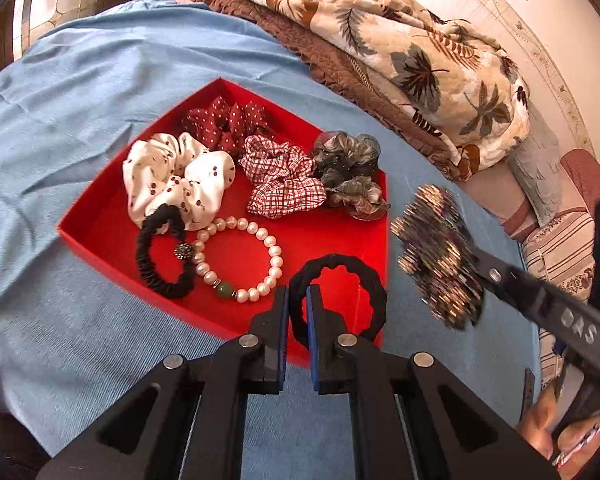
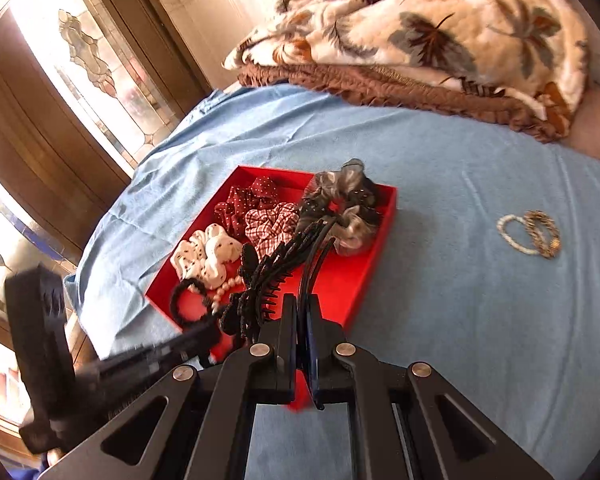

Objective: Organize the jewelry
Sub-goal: 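Carry hair tie and claw clip into the red tray and open both tools, then pull both tools back from the red tray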

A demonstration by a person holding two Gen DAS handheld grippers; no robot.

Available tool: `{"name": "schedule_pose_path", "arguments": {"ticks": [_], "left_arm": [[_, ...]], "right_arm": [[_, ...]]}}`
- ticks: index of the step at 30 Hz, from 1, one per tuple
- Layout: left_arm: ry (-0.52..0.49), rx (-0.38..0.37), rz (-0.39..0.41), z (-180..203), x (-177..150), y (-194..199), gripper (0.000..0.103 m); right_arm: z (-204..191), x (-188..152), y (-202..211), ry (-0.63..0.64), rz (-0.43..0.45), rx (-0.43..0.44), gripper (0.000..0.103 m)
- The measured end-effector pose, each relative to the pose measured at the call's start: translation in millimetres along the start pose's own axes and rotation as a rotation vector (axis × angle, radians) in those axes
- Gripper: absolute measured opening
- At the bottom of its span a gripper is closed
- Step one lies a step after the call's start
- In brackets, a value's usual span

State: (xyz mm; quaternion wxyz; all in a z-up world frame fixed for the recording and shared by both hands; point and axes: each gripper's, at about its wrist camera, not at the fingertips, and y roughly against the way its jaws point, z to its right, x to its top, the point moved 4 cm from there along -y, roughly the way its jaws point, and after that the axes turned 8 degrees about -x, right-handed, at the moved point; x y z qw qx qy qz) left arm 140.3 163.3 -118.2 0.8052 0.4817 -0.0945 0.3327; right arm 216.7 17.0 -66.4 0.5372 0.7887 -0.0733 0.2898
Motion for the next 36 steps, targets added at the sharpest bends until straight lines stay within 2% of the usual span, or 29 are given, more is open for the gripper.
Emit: {"name": "schedule_pose_path", "arguments": {"ticks": [9,18,22,25,26,27,30,34,36], "left_arm": [[0.011,0.012,-0.036,-11,-1,-25,0.008],[-0.017,0.016,-0.035,-3,-6,-31,0.008],[-0.02,0.01,-0.024,-3,-7,-21,0.013],[-0.014,0.012,-0.009,-4,-7,-10,0.022],[-0.014,0.013,-0.003,-5,-6,-6,0.026],[-0.012,0.017,0.006,-6,-6,-1,0.03],[-0.004,0.026,0.037,-8,-4,14,0.035],[-0.021,0.069,0.078,-7,-2,33,0.036],[-0.038,0.103,0.104,-5,-2,44,0.041]], "right_arm": [[-3,17,-65,0.017,-0.082,-0.013,0.006],[3,10,-92,0.012,-0.12,-0.016,0.006],[3,3,-93,0.015,-0.129,-0.015,0.008],[3,-1,-91,0.014,-0.13,-0.016,0.009],[2,-2,-89,0.014,-0.128,-0.015,0.01],[2,-2,-87,0.011,-0.125,-0.013,0.016],[0,-2,-79,0.003,-0.104,-0.019,0.041],[-2,-2,-61,0.001,-0.075,-0.019,0.044],[-3,-3,-48,-0.001,-0.054,-0.016,0.044]]}}
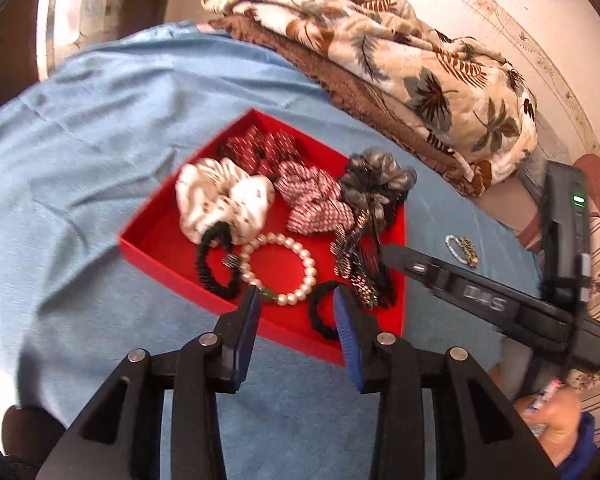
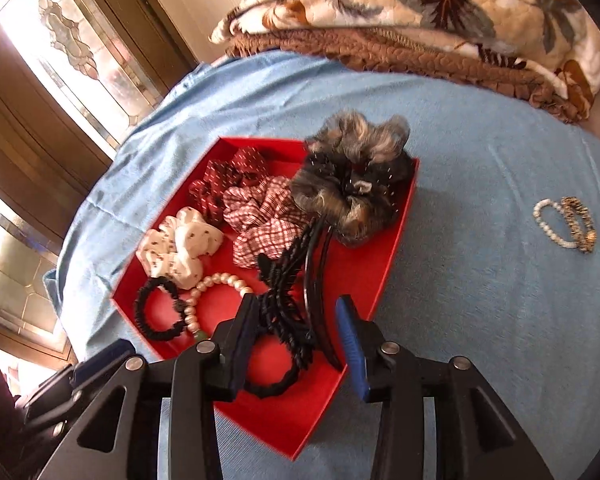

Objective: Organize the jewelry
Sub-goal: 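Pull both tools back from the red tray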

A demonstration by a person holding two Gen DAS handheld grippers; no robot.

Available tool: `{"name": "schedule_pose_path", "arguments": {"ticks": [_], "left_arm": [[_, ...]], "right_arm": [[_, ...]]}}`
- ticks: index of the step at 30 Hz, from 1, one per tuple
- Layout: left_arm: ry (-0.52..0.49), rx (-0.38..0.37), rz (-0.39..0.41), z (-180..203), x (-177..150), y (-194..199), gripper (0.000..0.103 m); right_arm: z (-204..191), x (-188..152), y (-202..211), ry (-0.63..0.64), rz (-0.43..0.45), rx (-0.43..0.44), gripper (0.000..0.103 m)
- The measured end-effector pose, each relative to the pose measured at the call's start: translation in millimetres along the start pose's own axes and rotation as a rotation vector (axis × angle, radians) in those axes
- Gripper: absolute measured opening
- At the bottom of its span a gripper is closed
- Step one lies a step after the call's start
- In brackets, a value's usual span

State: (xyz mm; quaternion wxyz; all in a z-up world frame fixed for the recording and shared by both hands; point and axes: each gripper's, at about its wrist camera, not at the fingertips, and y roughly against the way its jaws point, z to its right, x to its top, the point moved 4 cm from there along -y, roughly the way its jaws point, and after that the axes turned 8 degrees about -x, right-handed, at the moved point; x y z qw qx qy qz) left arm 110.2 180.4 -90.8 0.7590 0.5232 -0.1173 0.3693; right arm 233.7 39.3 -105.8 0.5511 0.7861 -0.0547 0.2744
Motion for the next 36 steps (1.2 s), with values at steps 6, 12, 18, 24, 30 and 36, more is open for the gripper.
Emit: {"name": "schedule_pose_path", "arguments": {"ticks": [6,12,18,24,30,36], "left_arm": [[-0.055,0.093,0.083,5,2,31,0.055],[-0.118,0.156,0.142,20,-1,58,0.06],[-0.195,0.196,0.193,42,-7,83,0.067],[-0.264,0.223,0.228,61,-14,103,0.074],[-0.308,0.221,0.199,78,-22,104,0.075],[-0.346,0.225,0.161,92,-28,93,0.075]], "right_arm": [[6,-18,56,-0.011,0.094,-0.017,0.049],[24,-47,94,-0.056,0.146,-0.053,0.05],[29,-67,120,-0.055,0.193,-0.085,0.05],[28,-80,148,-0.041,0.257,-0.11,0.058],[30,-89,165,-0.013,0.3,-0.14,0.059],[51,-94,170,-0.043,0.304,-0.154,0.06]]}}
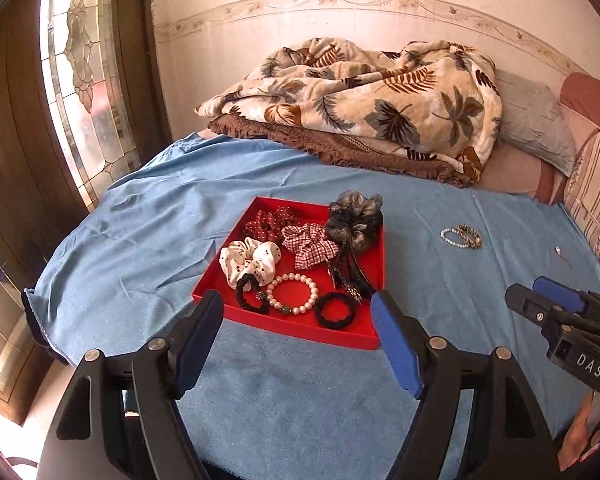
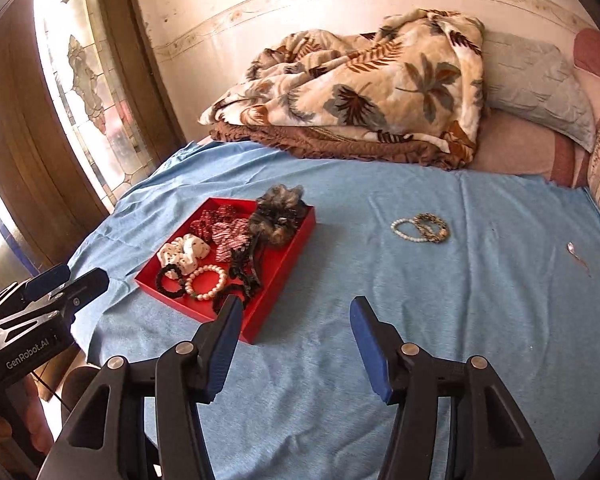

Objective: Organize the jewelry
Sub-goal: 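Pull both tools back from the red tray, then grasp leopard-print bracelet with right tool while left tool grasps white pearl bracelet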

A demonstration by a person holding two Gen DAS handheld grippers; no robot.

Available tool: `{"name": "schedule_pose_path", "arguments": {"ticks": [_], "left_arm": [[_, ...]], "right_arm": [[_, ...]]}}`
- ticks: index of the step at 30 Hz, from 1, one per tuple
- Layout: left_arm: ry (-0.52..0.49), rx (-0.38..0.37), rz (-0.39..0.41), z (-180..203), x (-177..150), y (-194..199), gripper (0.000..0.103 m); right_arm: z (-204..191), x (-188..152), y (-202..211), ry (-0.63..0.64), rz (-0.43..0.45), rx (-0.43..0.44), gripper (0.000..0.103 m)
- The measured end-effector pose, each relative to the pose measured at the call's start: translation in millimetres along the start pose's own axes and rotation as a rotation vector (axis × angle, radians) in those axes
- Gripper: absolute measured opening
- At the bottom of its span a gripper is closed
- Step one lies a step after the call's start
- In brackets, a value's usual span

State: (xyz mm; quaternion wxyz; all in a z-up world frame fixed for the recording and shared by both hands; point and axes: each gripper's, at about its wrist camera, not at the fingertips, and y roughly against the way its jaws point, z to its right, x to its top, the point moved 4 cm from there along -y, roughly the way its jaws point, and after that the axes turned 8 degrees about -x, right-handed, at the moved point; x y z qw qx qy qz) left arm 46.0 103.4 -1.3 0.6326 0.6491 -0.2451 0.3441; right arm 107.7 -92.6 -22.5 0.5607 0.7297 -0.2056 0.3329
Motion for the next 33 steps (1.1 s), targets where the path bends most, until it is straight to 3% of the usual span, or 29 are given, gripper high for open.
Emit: {"name": "schedule_pose_path", "arguments": {"ticks": [10,16,20,27,33], "left_arm": [[-0.028,-0.028,-0.092,22,-9,-34,0.076],[-0.034,-0.069,-0.141,35,-16,-60,0.076],[-0.052,-0.113,-0.157,51,-18,-79,0.076],[-0.096,-0.176,-0.191,79,-17,-118,0.076],[-0.108,-0.189,-0.227,90,-12,-152,0.076]], "right_arm": [[62,-15,-26,-0.114,-0.064,-0.046,0.061],[115,-20,-69,-0.218,-0.134,-0.097,0.061],[148,0,-107,-0.236,-0.155,-0.148,0.061],[181,49,-192,-0.213,-0.191,-0.191,0.039],[182,68,-256,-0.163,-0.232,-0.212,0.031]]}}
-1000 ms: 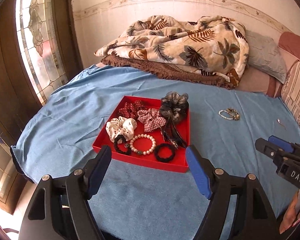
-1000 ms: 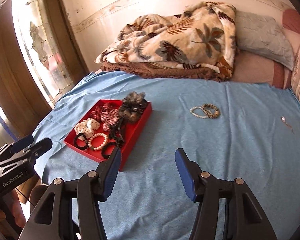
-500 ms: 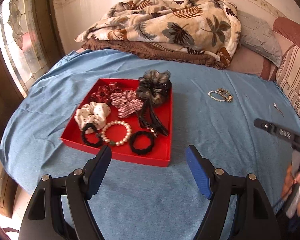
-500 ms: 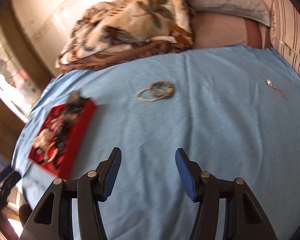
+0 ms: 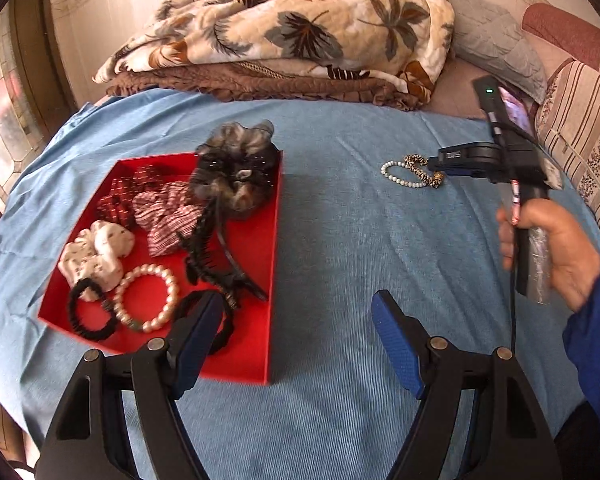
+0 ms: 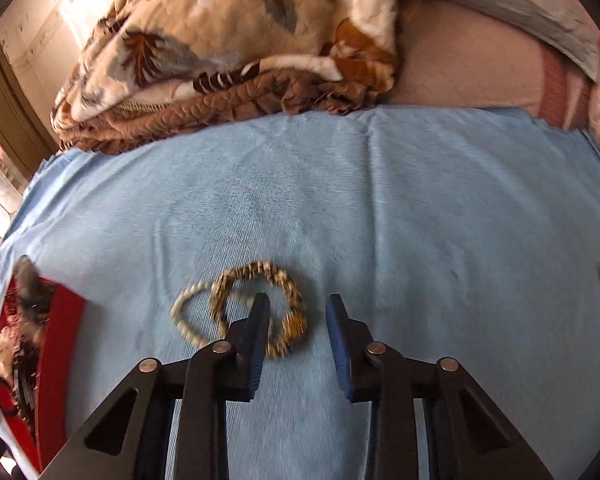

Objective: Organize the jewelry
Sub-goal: 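Grasp leopard-print bracelet with right tool while left tool grasps white pearl bracelet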

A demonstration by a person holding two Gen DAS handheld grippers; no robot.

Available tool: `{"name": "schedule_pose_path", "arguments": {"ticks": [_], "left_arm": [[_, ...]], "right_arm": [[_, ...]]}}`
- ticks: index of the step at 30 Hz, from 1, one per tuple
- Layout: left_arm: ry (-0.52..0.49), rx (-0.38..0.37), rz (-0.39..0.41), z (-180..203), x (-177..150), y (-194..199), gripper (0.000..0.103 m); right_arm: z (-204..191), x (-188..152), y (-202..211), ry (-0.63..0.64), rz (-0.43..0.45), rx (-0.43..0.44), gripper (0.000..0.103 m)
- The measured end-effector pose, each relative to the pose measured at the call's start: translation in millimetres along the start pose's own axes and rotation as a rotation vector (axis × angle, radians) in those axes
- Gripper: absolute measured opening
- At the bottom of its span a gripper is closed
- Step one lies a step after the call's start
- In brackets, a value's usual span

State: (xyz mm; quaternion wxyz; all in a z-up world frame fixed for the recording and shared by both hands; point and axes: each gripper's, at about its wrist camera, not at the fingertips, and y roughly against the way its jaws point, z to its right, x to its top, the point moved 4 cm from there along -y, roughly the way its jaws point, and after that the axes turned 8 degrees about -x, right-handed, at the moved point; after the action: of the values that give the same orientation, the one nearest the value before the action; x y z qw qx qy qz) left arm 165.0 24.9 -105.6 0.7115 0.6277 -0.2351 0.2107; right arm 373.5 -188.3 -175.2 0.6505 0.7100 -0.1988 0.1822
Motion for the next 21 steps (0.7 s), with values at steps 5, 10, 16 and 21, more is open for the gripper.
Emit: {"name": "schedule_pose_path", "arguments": {"ticks": [5,10,16,21], "left_arm": [[0.015,-0.03,-0.012,5,18,-20,0.076],[0.043,-0.071,-0.027,16,52,-50,0.076],[0.03,-0.108,-0.064,39,97,-113,0.076],[-0.054,-0.099,-0.074,57,120,-159,0.072]], "right_arm": [[15,8,-7,-0.024,0.0,-0.054,0.008],[63,-14,17,-0.07,-0.034,-0.098,0.008],[95,-78,55,-0.161,-0.052,-0.006,0.008],[93,-76,54,-0.172,-0.032,0.024,0.009]]}}
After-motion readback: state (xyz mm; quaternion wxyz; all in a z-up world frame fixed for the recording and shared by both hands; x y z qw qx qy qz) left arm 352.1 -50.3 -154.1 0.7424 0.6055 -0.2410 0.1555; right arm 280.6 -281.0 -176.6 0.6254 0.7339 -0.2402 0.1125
